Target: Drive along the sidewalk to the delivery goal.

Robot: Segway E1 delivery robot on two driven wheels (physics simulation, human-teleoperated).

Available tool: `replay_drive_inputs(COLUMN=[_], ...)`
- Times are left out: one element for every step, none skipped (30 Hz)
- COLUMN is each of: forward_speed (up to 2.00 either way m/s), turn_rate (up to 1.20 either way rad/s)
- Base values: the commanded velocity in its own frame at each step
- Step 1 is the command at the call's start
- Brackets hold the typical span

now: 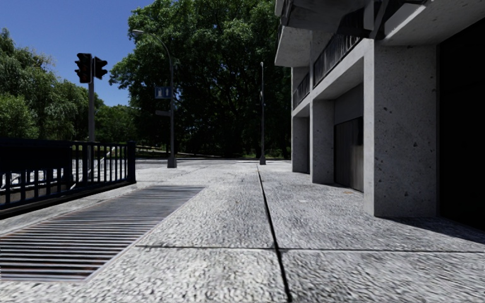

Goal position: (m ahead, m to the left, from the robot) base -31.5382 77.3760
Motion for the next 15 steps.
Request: replay_drive_inputs(forward_speed=[1.99,1.99,1.99,1.99,1.99,1.99,1.99,1.99,1.99,1.99,1.99,1.99,1.99,1.99,1.99], turn_rate=[0.00,0.00,0.00,0.00,0.00,0.00,0.00,0.00,0.00,0.00,0.00,0.00,0.00,0.01,0.01])
